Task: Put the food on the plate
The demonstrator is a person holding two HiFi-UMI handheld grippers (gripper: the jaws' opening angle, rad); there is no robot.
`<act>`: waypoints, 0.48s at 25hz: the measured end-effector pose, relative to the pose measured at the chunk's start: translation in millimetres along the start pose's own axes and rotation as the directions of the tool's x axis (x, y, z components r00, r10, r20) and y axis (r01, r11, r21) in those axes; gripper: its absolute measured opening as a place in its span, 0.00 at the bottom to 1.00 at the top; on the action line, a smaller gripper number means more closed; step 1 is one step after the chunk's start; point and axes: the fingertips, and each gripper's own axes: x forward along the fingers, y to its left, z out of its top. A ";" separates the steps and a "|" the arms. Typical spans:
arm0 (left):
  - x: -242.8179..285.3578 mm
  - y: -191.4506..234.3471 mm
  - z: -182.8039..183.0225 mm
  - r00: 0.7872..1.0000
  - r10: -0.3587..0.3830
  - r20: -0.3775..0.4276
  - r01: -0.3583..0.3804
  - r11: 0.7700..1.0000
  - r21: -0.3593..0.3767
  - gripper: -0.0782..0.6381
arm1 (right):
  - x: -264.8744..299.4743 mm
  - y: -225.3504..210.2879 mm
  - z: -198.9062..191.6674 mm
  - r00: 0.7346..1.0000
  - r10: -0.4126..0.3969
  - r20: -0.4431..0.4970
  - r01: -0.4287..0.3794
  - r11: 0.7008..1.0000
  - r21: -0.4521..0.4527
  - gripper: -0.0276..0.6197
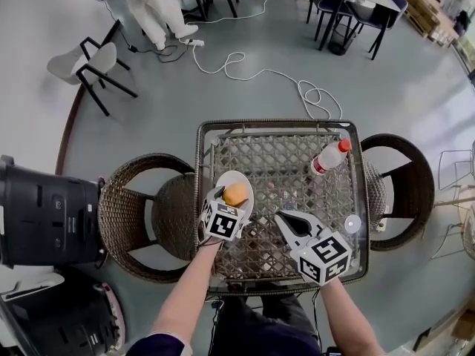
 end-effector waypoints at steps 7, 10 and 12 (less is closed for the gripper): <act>-4.1 -5.4 -2.4 0.999 -0.042 0.021 0.042 0.999 -0.030 0.62 | -7.8 2.9 -0.2 1.000 -0.011 0.007 0.011 1.000 0.003 0.05; -7.6 -7.5 -3.0 0.998 -0.057 0.029 0.058 0.998 -0.034 0.65 | -12.1 4.9 1.5 1.000 -0.017 0.016 0.017 1.000 0.002 0.05; -13.2 -9.9 -1.9 0.997 -0.068 0.041 0.069 0.997 -0.038 0.67 | -15.5 7.0 2.2 1.000 -0.022 0.022 0.022 1.000 0.002 0.05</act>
